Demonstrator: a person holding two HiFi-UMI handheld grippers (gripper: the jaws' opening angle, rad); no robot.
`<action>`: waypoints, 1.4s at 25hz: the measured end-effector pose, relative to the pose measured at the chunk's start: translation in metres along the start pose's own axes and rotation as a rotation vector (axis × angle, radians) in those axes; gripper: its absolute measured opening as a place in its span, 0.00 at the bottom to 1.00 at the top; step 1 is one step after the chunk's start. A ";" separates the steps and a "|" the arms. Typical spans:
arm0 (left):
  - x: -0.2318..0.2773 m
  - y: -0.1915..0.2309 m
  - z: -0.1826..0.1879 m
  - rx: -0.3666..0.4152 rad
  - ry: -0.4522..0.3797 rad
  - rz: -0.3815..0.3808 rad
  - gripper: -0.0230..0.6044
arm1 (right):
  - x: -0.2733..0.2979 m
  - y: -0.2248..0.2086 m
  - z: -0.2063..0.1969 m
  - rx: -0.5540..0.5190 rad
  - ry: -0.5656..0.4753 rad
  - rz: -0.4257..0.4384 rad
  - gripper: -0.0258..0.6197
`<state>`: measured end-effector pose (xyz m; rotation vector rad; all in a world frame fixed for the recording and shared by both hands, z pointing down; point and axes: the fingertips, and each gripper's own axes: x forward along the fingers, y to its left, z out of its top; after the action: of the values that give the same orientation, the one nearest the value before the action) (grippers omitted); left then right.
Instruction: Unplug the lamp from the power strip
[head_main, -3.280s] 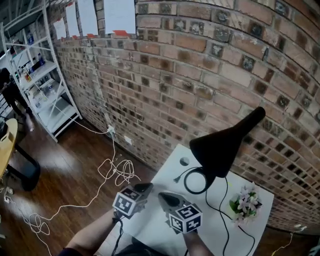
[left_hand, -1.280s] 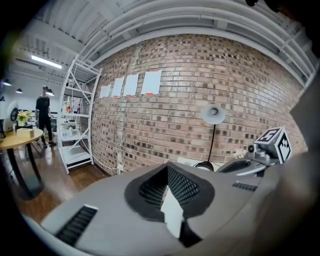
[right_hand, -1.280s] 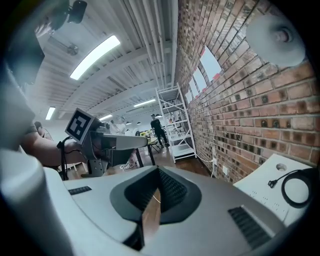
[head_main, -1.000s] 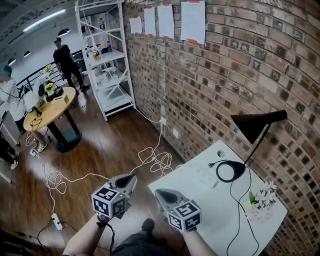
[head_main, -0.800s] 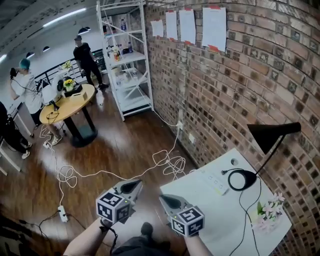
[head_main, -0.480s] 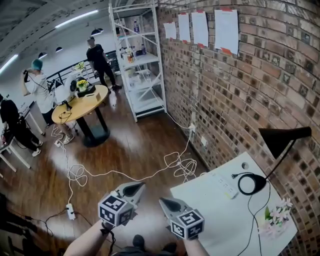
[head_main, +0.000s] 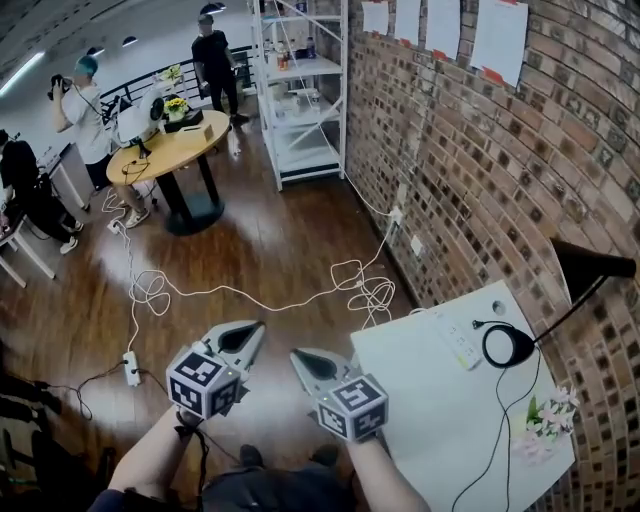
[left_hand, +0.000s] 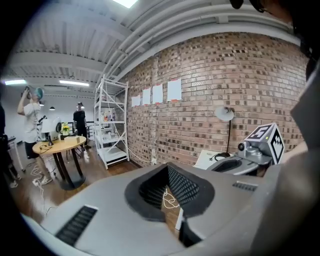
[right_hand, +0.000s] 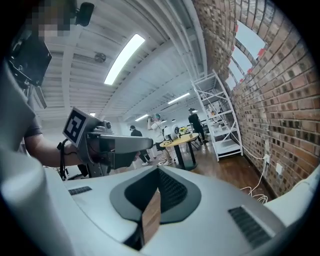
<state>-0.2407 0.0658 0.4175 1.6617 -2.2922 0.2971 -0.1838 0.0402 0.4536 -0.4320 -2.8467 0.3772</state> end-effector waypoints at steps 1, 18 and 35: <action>-0.006 0.005 -0.004 -0.014 -0.004 0.007 0.04 | 0.006 0.007 -0.001 -0.009 0.010 0.012 0.05; -0.135 0.129 -0.044 -0.339 -0.149 0.121 0.03 | 0.115 0.144 0.003 -0.145 0.100 0.154 0.05; -0.223 0.180 -0.045 -0.341 -0.287 0.167 0.03 | 0.172 0.224 0.025 -0.217 0.032 0.263 0.05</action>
<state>-0.3421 0.3354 0.3812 1.4185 -2.5155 -0.3041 -0.2927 0.2967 0.3988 -0.8511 -2.8142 0.1039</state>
